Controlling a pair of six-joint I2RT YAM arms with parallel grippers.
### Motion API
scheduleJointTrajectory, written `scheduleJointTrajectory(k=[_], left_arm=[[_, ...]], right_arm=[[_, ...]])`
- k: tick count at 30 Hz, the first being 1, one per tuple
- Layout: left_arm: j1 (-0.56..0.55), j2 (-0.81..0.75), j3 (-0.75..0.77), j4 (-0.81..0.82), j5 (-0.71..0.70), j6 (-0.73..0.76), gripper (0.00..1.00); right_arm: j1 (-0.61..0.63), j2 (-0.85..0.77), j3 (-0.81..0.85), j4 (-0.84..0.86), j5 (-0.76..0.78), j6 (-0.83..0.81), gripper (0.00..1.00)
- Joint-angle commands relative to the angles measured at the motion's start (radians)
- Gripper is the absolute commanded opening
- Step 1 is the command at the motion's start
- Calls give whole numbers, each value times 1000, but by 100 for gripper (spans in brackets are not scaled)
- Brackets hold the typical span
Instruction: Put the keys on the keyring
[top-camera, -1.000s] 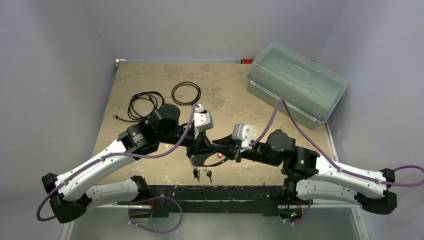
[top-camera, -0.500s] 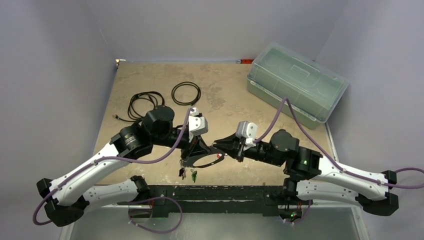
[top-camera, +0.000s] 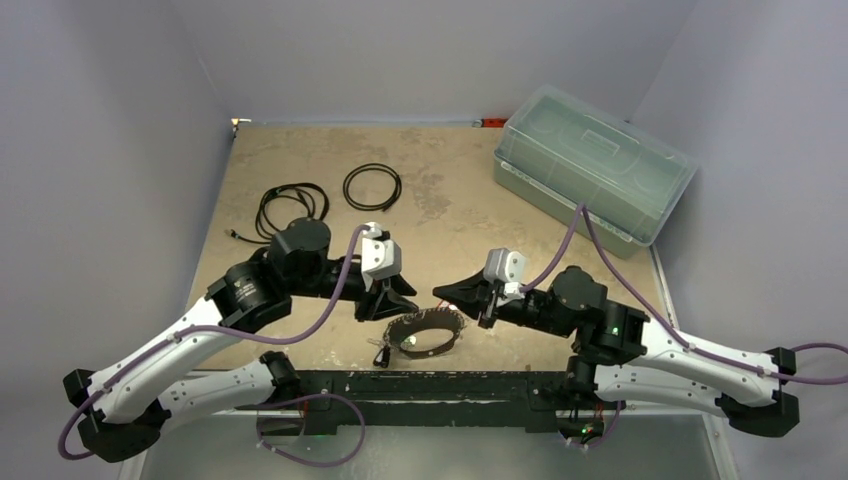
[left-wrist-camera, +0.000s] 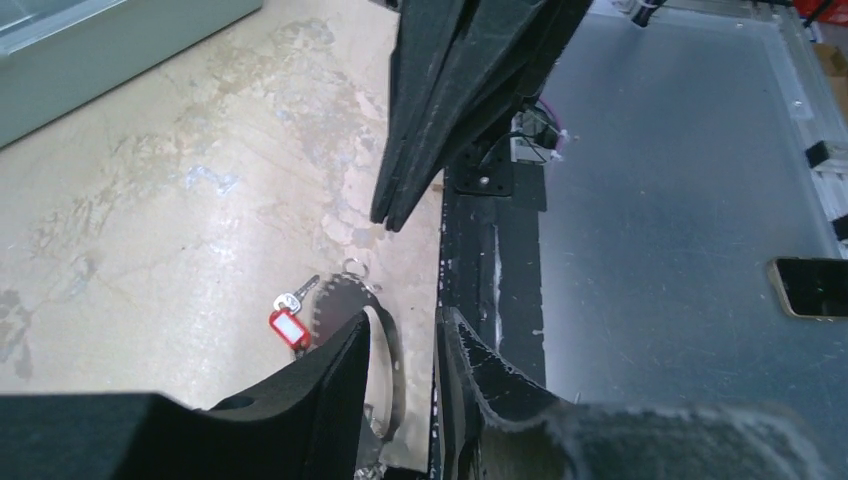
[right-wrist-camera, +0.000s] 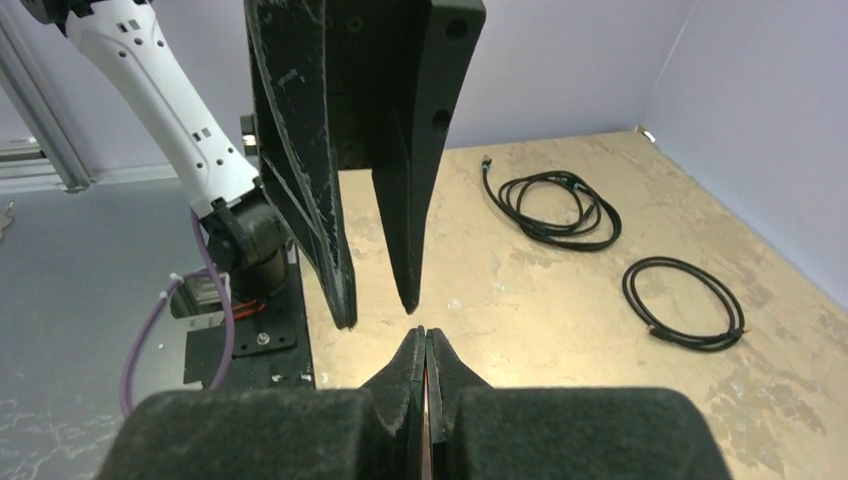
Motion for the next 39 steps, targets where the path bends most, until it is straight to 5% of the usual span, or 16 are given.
scheduleJointTrajectory(k=[1, 7, 9, 11, 14, 17, 20, 26, 39], left_arm=[[-2, -2, -43, 66, -122, 2, 30], [-2, 2, -164, 157, -324, -86, 51], [-2, 15, -220, 217, -387, -140, 56], [-2, 42, -279, 280, -447, -195, 70], [-2, 123, -317, 329, -506, -258, 74], [-3, 195, -300, 328, -565, -296, 74], [-4, 241, -213, 233, -628, -283, 74], [-5, 236, -111, 65, -718, -161, 76], [-3, 79, -253, 146, -767, -125, 76]], right_arm=[[-3, -4, -18, 92, 45, 23, 0], [-3, 6, -77, 109, 453, 226, 2], [-5, 6, -108, 82, 589, 314, 22], [-6, 24, -125, 9, 679, 410, 54], [-44, 91, -106, -192, 754, 612, 73], [-247, 174, -113, -293, 527, 710, 86], [-475, 244, -139, -331, 307, 763, 83], [-495, 313, -218, -217, 152, 833, 84], [-532, 590, -202, -53, 24, 813, 59]])
